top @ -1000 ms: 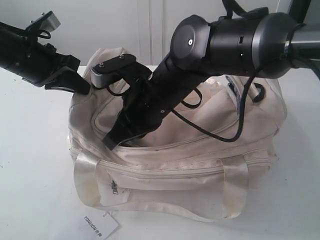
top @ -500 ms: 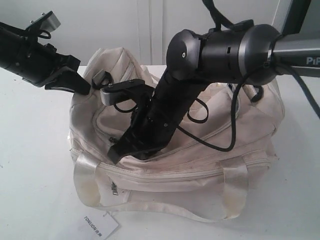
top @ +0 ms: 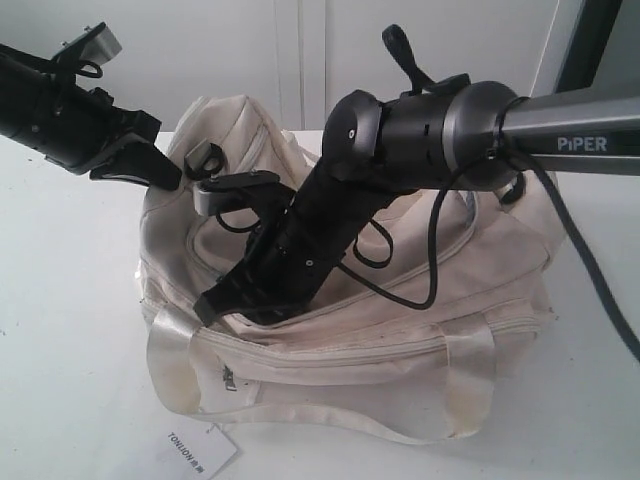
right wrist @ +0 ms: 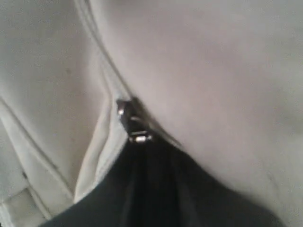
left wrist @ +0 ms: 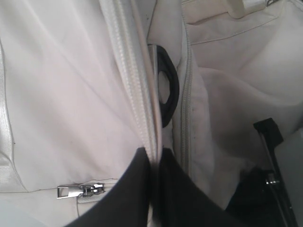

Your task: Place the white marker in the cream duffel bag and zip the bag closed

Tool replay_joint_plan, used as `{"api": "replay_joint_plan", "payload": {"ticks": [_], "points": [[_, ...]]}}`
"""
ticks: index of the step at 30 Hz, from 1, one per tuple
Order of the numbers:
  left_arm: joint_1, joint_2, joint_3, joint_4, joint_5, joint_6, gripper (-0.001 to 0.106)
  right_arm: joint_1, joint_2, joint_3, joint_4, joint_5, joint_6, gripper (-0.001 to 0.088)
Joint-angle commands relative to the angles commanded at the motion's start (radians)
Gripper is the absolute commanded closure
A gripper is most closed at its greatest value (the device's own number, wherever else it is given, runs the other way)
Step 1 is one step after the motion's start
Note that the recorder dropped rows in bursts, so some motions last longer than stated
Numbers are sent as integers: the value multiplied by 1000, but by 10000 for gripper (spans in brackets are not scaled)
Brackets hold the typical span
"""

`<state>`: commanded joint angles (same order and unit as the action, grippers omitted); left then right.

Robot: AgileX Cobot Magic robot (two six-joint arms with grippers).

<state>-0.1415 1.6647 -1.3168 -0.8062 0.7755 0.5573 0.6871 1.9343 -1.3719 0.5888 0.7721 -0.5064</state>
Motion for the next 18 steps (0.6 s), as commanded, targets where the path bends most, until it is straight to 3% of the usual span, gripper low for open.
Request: {"api": "replay_joint_plan", "payload": {"ticks": [3, 6, 13, 16, 18], "points": [[0, 0, 0, 0, -8, 0, 1053, 0, 0, 0, 0, -12, -16, 332], [0, 0, 0, 0, -8, 0, 1053, 0, 0, 0, 0, -34, -33, 265], [0, 0, 0, 0, -6, 0, 1053, 15, 10, 0, 44, -140, -83, 278], [0, 0, 0, 0, -4, 0, 1053, 15, 22, 0, 101, -166, -119, 370], [0, 0, 0, 0, -4, 0, 1053, 15, 28, 0, 113, -195, -122, 490]]}}
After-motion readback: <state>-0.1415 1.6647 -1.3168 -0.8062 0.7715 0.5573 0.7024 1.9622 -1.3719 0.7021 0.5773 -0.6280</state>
